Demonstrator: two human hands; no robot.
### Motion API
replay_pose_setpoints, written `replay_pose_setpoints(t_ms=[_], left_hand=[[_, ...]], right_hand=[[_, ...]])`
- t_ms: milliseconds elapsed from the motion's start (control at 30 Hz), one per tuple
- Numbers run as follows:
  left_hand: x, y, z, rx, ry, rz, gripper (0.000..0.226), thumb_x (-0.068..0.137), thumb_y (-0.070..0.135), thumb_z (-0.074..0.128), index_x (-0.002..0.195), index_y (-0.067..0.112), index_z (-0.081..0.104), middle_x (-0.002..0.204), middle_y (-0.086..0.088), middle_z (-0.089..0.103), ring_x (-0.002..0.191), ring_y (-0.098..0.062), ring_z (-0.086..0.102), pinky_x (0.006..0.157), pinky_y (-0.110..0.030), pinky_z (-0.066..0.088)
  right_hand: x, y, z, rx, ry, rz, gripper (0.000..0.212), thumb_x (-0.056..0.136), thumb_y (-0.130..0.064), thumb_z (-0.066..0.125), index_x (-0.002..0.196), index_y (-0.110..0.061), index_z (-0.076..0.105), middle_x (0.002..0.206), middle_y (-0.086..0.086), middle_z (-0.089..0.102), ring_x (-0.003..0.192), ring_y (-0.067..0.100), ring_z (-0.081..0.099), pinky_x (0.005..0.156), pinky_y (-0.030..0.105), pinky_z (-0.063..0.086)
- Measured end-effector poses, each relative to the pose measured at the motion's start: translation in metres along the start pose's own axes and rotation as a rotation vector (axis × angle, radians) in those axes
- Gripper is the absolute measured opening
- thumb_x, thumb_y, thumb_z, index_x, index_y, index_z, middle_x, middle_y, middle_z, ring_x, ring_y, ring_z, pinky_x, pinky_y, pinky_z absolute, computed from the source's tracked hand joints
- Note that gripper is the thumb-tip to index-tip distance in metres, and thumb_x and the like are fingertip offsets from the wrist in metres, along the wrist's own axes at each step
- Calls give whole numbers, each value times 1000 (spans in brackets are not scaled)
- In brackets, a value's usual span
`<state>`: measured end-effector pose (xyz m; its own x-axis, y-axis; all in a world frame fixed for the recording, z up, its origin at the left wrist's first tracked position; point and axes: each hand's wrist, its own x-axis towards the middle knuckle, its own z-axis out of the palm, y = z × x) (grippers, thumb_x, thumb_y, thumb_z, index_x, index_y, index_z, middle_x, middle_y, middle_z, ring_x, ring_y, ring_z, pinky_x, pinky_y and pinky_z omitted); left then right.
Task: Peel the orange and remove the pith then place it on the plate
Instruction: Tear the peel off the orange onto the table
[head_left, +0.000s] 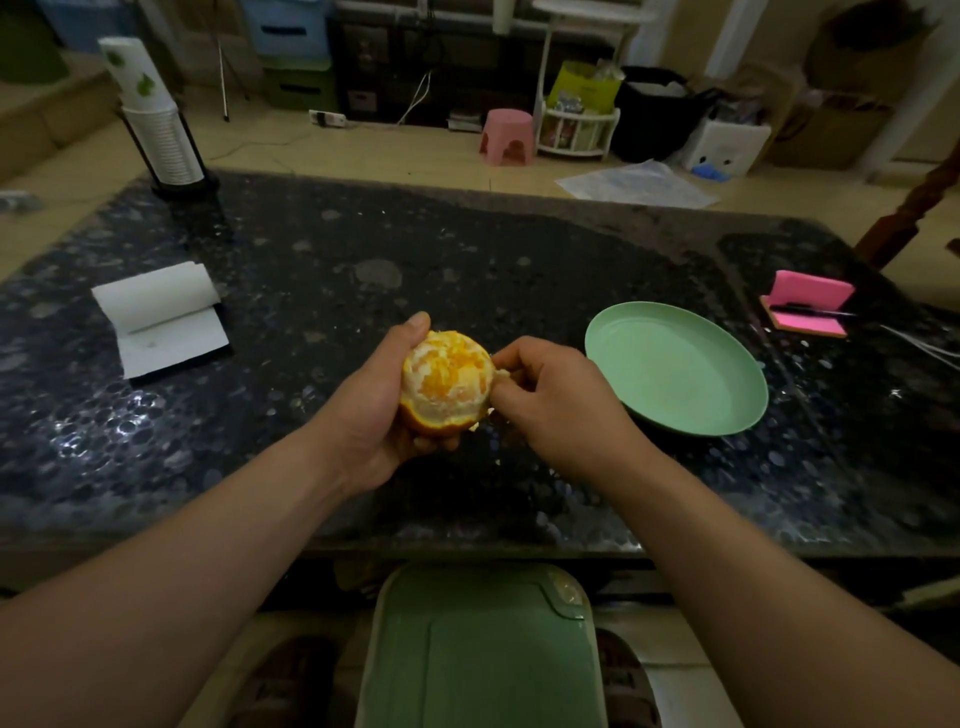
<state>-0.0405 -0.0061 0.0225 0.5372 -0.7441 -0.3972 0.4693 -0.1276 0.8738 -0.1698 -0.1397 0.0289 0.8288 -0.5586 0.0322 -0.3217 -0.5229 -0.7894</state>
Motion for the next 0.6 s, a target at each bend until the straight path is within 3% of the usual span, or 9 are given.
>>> replay_pose_setpoints(t_ms=[200, 333, 467, 600], left_hand=[[0, -2, 0, 18, -5, 4, 61, 101, 67, 48, 111, 13, 75, 94, -14, 77, 67, -23, 70, 50, -29, 50], [-1, 0, 0, -12, -26, -8, 63, 101, 67, 48, 115, 11, 74, 95, -16, 76, 66, -25, 69, 49, -29, 51], [-2, 2, 1, -16, -55, -15, 63, 101, 68, 46, 99, 14, 79, 90, -16, 75, 62, -27, 65, 50, -29, 47], [-2, 2, 0, -67, -80, -49, 62, 100, 67, 47, 100, 12, 77, 90, -15, 74, 61, -26, 65, 46, -26, 49]], right_hand=[[1, 0, 1, 0, 10, 4, 6, 100, -22, 67, 96, -24, 72, 72, -4, 74, 59, 7, 69, 50, 24, 52], [1, 1, 1, 27, 24, -3, 11, 100, -19, 65, 97, -26, 73, 75, -4, 75, 65, 11, 72, 59, 34, 60], [1, 1, -2, 36, -3, -28, 13, 104, -21, 61, 103, -26, 73, 75, -5, 75, 62, 8, 71, 54, 23, 51], [2, 0, 0, 17, 27, -31, 16, 99, -14, 62, 91, -22, 73, 70, -3, 74, 57, 7, 67, 50, 20, 48]])
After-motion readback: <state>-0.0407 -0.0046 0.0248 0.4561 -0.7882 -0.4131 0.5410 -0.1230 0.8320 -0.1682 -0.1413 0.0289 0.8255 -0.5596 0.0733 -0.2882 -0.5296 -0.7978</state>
